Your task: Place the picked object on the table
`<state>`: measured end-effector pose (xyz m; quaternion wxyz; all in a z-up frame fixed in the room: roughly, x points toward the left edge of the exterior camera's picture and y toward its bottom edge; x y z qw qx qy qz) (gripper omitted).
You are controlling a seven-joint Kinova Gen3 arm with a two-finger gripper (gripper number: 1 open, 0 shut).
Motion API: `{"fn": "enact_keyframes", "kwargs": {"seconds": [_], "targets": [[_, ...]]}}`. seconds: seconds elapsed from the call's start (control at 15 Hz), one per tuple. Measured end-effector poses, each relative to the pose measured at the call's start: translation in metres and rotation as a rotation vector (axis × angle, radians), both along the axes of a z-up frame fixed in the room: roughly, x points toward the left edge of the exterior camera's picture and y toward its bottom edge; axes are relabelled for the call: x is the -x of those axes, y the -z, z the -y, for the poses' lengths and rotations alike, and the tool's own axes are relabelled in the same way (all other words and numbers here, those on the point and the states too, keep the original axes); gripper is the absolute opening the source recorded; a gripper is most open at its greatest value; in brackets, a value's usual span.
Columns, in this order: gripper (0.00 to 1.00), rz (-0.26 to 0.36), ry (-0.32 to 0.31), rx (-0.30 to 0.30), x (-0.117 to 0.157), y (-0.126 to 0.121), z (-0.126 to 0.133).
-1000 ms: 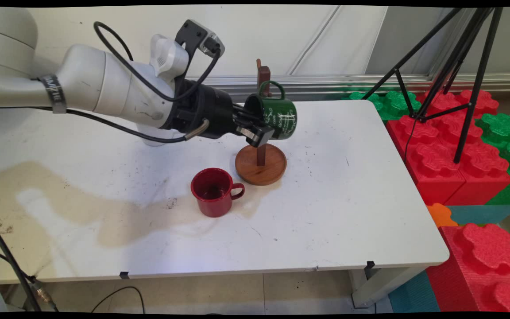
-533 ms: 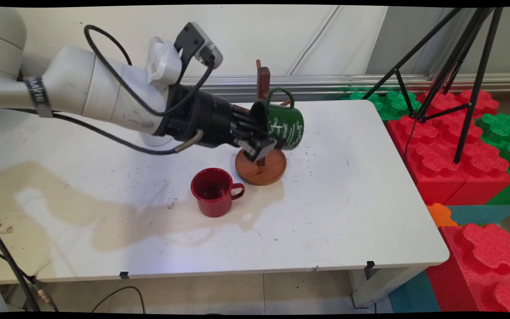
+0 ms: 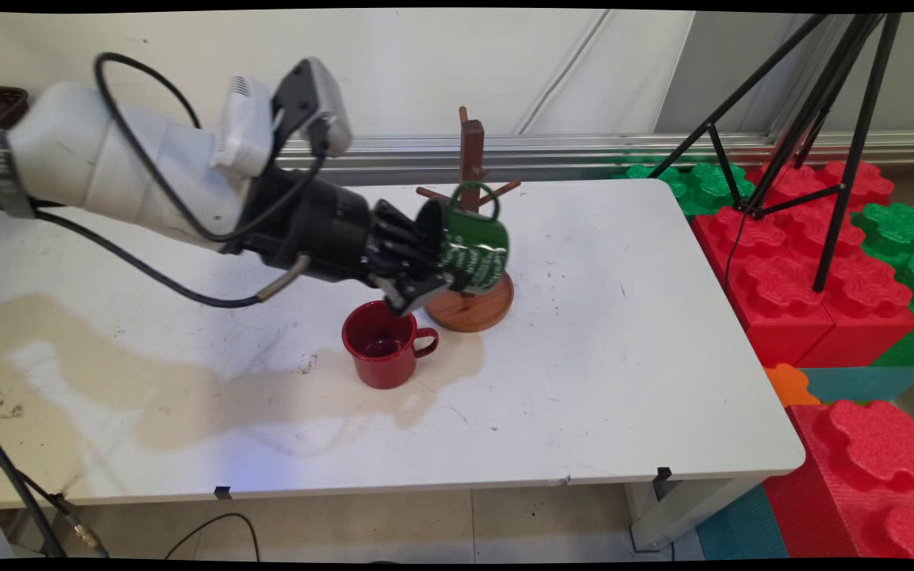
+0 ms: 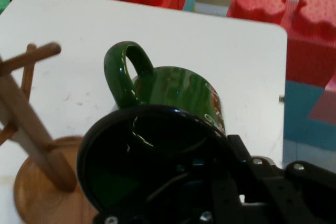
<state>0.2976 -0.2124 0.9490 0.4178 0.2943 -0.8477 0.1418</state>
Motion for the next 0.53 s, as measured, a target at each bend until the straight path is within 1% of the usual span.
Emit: {"fn": "enact_keyframes", "kwargs": {"seconds": [0.13, 0.27, 0.4, 0.53], "targets": [[0.00, 0.033, 0.009, 0.007, -0.013, -0.002, -0.004], [0.00, 0.083, 0.020, 0.010, -0.033, -0.003, -0.010], [0.00, 0.155, 0.027, 0.013, -0.064, -0.005, -0.017], [0.00, 0.185, 0.026, 0.014, -0.076, -0.007, -0.017]]}}
